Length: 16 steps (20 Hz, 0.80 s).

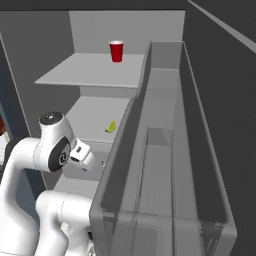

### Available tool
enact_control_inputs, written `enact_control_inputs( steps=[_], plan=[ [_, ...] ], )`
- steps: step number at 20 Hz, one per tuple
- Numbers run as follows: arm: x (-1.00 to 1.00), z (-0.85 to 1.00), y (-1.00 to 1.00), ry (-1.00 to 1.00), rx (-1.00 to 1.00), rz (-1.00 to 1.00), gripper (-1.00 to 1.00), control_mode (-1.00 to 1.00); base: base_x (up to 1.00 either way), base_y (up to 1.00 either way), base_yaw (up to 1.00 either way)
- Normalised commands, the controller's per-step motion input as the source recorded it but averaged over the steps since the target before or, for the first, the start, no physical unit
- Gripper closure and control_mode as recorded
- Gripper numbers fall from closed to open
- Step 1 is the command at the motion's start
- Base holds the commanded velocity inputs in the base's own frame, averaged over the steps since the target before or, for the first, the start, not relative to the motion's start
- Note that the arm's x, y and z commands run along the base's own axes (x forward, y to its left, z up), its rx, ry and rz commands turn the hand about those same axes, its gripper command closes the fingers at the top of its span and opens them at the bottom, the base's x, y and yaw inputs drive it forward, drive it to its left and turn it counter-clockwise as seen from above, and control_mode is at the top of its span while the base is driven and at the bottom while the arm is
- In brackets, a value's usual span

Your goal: Grab a lemon wedge from the fridge and one ice cube from the ice bowl, and put them in the glass of lemonade.

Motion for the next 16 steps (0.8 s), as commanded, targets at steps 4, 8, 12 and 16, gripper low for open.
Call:
enact_control_inputs(
  steps=[4,8,12,16],
  plan=[
    [0.34,0.0,-0.13,-0.17,0.0,0.0,-1.0,-1.0,0.0,0.0,0.0],
    [0.34,0.0,-0.06,-0.16,-0.01,0.0,-1.0,-1.0,0.0,0.0,0.0],
    [0.47,0.0,-0.08,-0.06,0.0,0.0,-1.0,-1.0,0.0,0.0,0.0],
    [0.51,0.01,-0.04,-0.06,-0.05,0.0,-1.0,-1.0,0.0,0.0,0.0]
  ],
)
